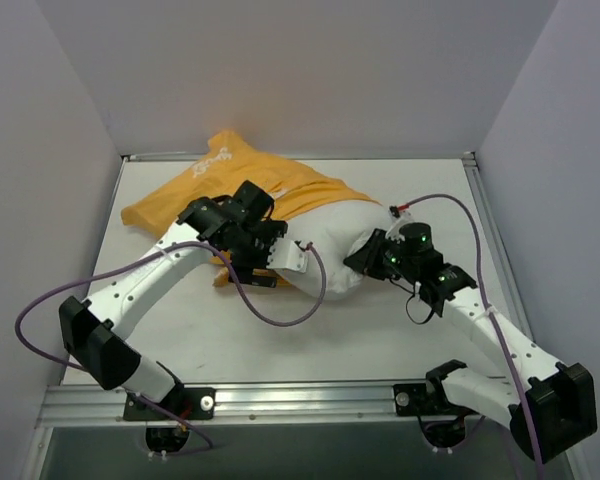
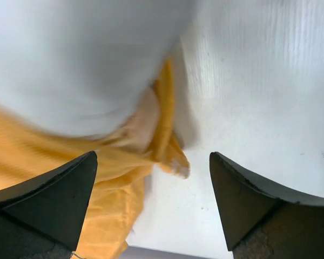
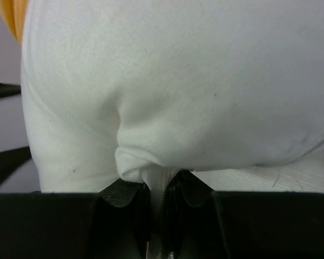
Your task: Remove the pillowcase from the pillow
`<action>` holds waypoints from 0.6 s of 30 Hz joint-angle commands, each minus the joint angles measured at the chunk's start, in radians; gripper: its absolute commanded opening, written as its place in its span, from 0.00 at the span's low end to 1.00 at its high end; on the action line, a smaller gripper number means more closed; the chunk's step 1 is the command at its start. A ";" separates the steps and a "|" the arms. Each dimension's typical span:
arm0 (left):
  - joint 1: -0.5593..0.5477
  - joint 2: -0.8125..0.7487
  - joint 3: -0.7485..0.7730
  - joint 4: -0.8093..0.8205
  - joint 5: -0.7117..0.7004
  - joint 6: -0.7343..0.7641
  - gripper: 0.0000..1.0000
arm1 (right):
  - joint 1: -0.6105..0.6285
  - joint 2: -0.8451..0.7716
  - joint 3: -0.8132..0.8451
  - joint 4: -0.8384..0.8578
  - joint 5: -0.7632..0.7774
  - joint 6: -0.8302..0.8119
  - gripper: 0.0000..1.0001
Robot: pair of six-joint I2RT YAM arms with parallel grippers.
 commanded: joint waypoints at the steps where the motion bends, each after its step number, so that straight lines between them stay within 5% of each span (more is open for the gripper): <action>1: 0.006 0.080 0.392 -0.469 0.291 -0.043 0.94 | 0.026 -0.003 -0.086 0.009 -0.011 -0.028 0.00; 6: 0.050 0.335 0.848 -0.496 0.499 -0.225 0.94 | 0.041 0.006 -0.190 -0.044 -0.047 -0.049 0.00; 7: 0.052 0.380 0.919 -0.465 0.497 -0.359 0.94 | 0.048 0.012 -0.204 -0.039 -0.052 -0.048 0.00; 10: 0.021 0.575 1.151 -0.255 0.298 -0.604 0.94 | 0.058 0.021 -0.247 -0.027 -0.054 -0.048 0.00; 12: -0.002 0.691 1.249 -0.185 0.223 -0.638 0.94 | 0.064 0.029 -0.261 -0.027 -0.054 -0.051 0.00; 18: -0.085 0.797 1.222 0.036 0.103 -0.685 0.94 | 0.071 0.020 -0.295 -0.005 -0.047 -0.055 0.00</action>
